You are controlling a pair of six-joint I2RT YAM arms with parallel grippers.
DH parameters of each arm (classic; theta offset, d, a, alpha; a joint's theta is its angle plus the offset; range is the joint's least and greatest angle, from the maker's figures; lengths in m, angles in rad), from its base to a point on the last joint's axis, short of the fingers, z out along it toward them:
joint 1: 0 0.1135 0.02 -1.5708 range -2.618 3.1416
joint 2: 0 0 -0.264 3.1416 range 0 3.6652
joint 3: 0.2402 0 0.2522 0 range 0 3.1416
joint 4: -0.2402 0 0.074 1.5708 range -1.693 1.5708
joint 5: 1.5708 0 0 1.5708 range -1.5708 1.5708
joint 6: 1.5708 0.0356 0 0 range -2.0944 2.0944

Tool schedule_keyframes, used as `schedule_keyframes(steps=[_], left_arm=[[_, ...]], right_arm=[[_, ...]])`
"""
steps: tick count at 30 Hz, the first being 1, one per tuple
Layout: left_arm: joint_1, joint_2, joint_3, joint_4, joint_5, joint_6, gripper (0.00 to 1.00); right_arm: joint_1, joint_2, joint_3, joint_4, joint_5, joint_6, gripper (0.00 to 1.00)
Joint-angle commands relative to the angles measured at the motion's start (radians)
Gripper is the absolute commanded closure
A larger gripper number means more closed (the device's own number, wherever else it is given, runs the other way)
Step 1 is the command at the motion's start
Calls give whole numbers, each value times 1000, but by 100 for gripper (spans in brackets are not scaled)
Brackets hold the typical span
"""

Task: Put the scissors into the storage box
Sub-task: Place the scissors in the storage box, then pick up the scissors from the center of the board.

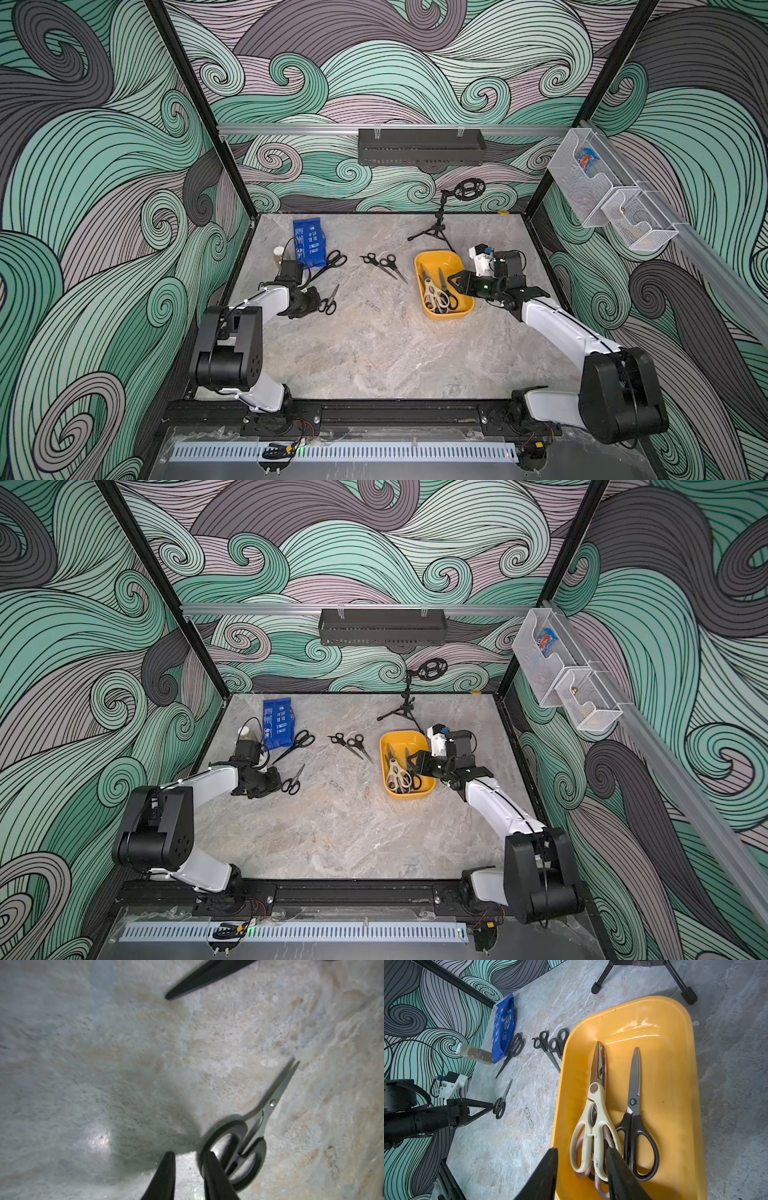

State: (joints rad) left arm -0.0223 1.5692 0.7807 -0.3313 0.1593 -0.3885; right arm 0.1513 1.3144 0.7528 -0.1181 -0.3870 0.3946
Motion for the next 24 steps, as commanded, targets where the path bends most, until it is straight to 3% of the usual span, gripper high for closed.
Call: schedule_keyframes(steps=[1,16,20,24], left_arm=[[-17,31,34,-35,-26,19,73],[-116,71,67,-95,-139,34,74],[-144,104,86,-125,-169,40,81],[-171,142,113,-166,-210,46,81]], right_arm=[[1,0,13,-9,-12,-20,57],[-2,34,22,-9,-9,-43,57],[-2,41,21,-9,-8,-47,57],[-2,45,21,-9,-2,-49,57]])
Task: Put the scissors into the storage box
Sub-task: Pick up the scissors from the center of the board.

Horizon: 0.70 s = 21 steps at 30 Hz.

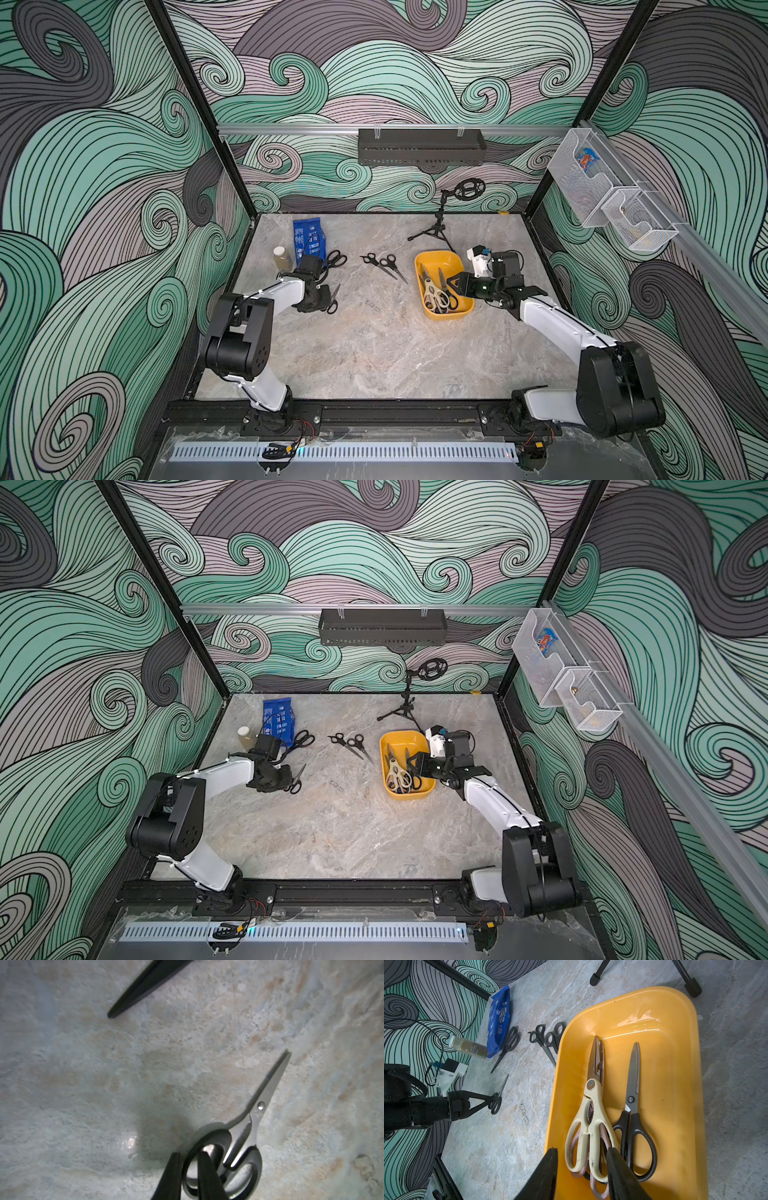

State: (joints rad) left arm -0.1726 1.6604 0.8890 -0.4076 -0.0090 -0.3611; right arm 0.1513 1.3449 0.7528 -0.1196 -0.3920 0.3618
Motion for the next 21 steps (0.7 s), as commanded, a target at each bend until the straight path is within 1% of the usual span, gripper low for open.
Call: schedule_keyframes(steps=[1,5,15,16,21], left_arm=[[-31,57,11,-104,-56,19,81],[-67,61,13,-125,-92,22,81],[-132,117,24,-159,-122,9,81],[-137,128,24,-160,-123,9,82],[-152,162,27,-160,-128,11,91]], right_arm=[[-2,15,21,-8,5,-17,57],[-2,26,25,-6,7,-18,57],[-1,42,37,-4,8,-15,57],[-2,42,37,-5,7,-14,57],[-1,44,34,-5,12,-15,57]])
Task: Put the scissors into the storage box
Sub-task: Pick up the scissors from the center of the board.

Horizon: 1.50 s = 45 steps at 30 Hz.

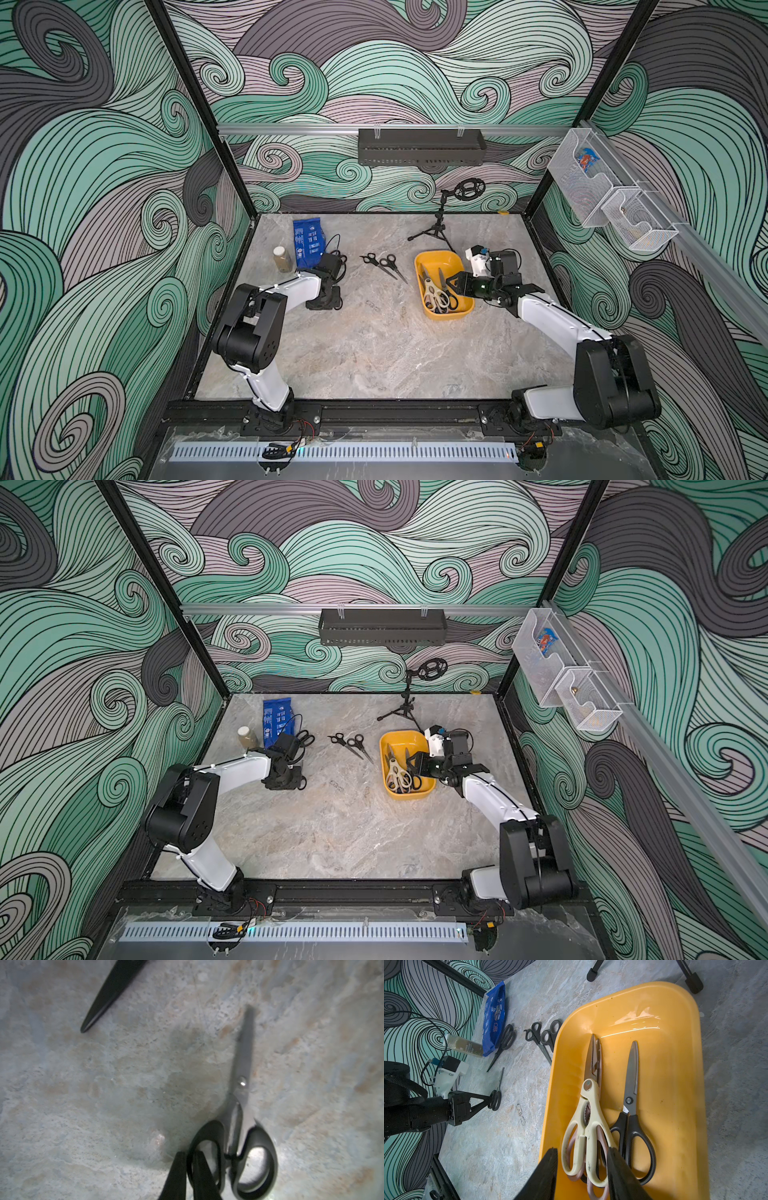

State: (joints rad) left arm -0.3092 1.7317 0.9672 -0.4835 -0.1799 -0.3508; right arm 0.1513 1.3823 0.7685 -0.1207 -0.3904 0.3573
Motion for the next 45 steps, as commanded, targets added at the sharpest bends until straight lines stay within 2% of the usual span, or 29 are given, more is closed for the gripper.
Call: schedule_keyframes(steps=[1,5,10,18,23,28,33,39,45], left_arm=[[-17,96,-51,-83,45,3,94],[-18,103,-50,-78,45,2,100],[-17,67,-31,-75,56,-10,100],[-19,-114,45,-40,208,-56,100],[-26,-160,47,9,332,-99,100],[-61,-199,-3,98,382,-169,100],[-101,-278,-104,261,430,-272,100],[-150,-375,-171,357,424,-342,100],[-200,-399,-183,367,409,-350,100]], right_arm=[[-2,4,17,-5,11,-10,57],[-2,1,16,-5,15,-9,57],[-2,-12,22,-4,4,-4,57],[27,-35,50,25,-74,22,57],[115,-36,44,115,-120,77,56],[221,-12,35,206,-149,135,55],[313,36,35,296,-169,181,45],[385,111,67,302,-155,186,41],[432,166,102,302,-145,183,41]])
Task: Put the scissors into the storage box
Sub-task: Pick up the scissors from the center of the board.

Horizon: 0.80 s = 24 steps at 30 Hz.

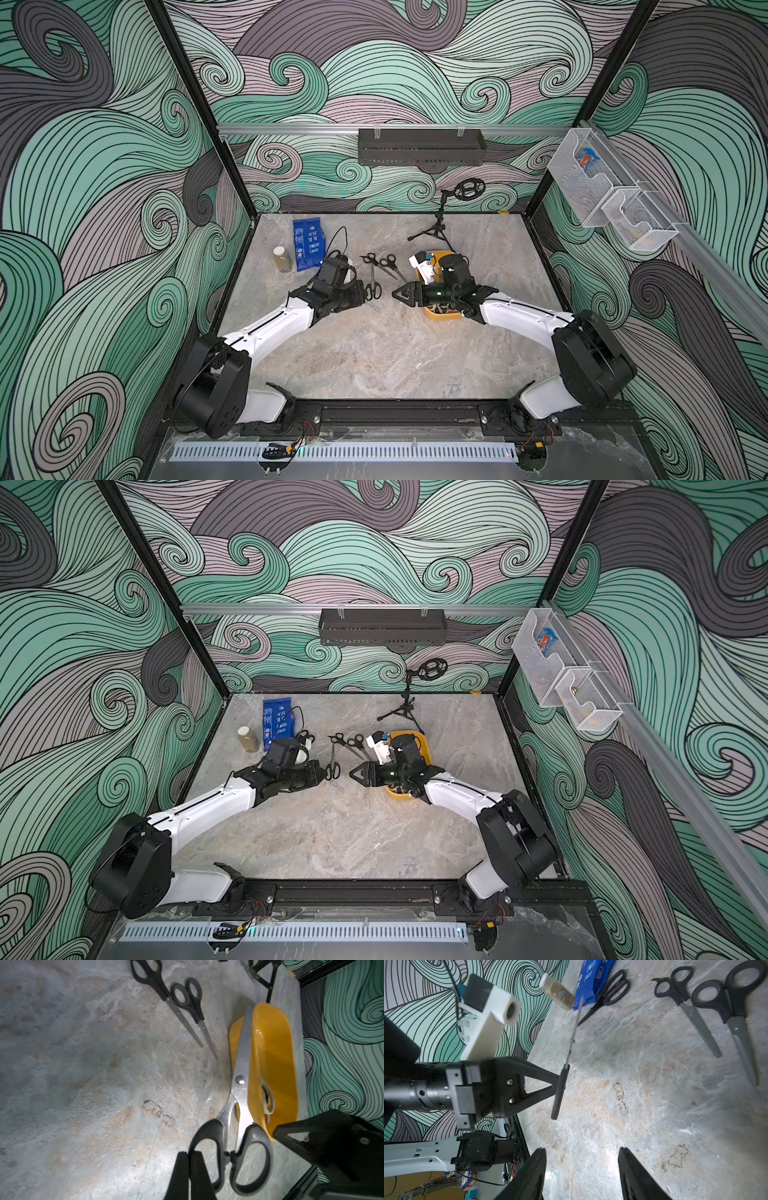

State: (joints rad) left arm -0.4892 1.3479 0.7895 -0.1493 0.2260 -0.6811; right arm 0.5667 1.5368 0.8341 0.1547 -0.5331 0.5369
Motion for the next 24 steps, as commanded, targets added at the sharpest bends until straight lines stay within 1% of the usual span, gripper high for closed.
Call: schedule_keyframes(steps=[1,7,10,12,16,21,24], left_arm=[[-31,-15,-6,31,-1,-22,100],[-68,-11,3,26,-7,-26,100],[-83,-6,17,16,-17,-22,100],[-87,-6,24,11,-23,-21,100],[-95,-4,39,1,-33,-17,100],[-101,-1,52,-6,-39,-13,100],[-101,-1,59,-9,-37,-11,100]], right_arm=[[19,18,40,27,-2,4,41],[26,43,69,24,-1,1,42],[26,55,76,23,-2,-1,46],[26,62,80,23,-2,1,50],[27,68,83,22,-2,1,65],[26,71,87,19,-1,-2,76],[26,73,88,19,-1,-3,81]])
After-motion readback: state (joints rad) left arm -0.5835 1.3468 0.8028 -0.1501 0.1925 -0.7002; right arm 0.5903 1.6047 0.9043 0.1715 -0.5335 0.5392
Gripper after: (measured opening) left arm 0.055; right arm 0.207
